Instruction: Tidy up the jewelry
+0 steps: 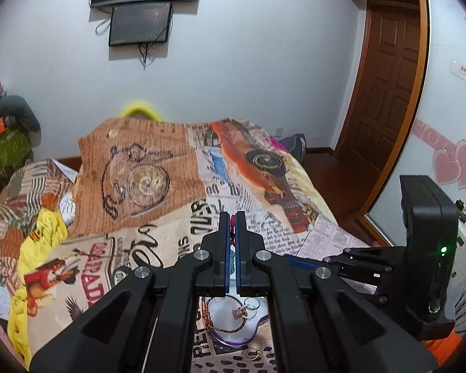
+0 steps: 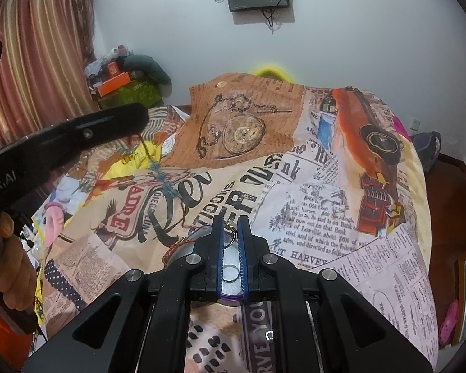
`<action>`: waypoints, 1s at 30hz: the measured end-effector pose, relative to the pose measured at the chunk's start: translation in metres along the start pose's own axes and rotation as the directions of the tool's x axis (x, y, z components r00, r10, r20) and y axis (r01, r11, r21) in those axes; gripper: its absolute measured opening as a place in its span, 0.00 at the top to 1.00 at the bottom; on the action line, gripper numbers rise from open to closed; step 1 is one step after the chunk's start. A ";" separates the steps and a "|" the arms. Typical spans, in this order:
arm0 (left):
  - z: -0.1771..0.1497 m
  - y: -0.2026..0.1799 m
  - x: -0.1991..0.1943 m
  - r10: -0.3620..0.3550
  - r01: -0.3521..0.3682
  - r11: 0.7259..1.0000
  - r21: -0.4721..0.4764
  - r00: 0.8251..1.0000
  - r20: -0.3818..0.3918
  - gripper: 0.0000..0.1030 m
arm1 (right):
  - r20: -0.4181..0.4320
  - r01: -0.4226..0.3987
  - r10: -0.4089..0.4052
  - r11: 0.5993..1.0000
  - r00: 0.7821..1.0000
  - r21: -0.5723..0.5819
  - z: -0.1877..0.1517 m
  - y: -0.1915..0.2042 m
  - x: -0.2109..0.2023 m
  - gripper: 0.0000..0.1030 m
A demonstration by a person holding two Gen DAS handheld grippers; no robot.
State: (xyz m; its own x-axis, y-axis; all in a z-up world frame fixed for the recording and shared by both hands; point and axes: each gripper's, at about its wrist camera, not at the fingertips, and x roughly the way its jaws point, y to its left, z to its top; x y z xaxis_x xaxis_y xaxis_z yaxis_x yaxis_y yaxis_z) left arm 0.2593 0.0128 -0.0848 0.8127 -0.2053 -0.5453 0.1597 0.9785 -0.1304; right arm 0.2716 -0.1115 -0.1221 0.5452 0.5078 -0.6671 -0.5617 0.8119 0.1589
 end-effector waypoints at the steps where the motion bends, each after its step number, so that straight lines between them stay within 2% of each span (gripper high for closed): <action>1: -0.004 0.003 0.005 -0.002 0.002 1.000 -0.009 1.000 -0.016 0.99 | -0.009 -0.001 0.001 1.000 1.000 0.001 -0.001 0.000 0.003 0.93; 9: -0.038 0.015 0.033 -0.058 0.049 0.997 -0.066 0.988 -0.142 0.99 | -0.080 -0.016 0.016 1.000 0.997 0.001 -0.007 -0.003 0.027 0.93; 16: -0.071 0.022 0.054 -0.091 0.065 0.992 -0.108 0.963 -0.252 0.99 | -0.131 -0.023 0.021 1.000 0.991 -0.018 -0.014 -0.001 0.043 0.93; 20: -0.079 0.025 0.058 -0.092 0.063 0.991 -0.115 0.958 -0.271 0.99 | -0.163 -0.030 0.025 0.999 0.986 -0.025 -0.018 0.001 0.052 0.93; 30: -0.079 0.026 0.057 -0.079 0.053 0.993 -0.103 0.961 -0.264 0.99 | -0.209 -0.045 0.034 0.998 0.977 -0.045 -0.023 0.006 0.065 0.93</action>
State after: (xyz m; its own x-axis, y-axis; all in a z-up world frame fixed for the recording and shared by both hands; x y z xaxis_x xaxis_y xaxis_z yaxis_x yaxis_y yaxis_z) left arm 0.2659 0.0252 -0.1850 0.6203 -0.2796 -0.7328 0.1442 0.9590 -0.2439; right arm 0.2896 -0.0805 -0.1812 0.3834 0.4637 -0.7988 -0.6131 0.7746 0.1554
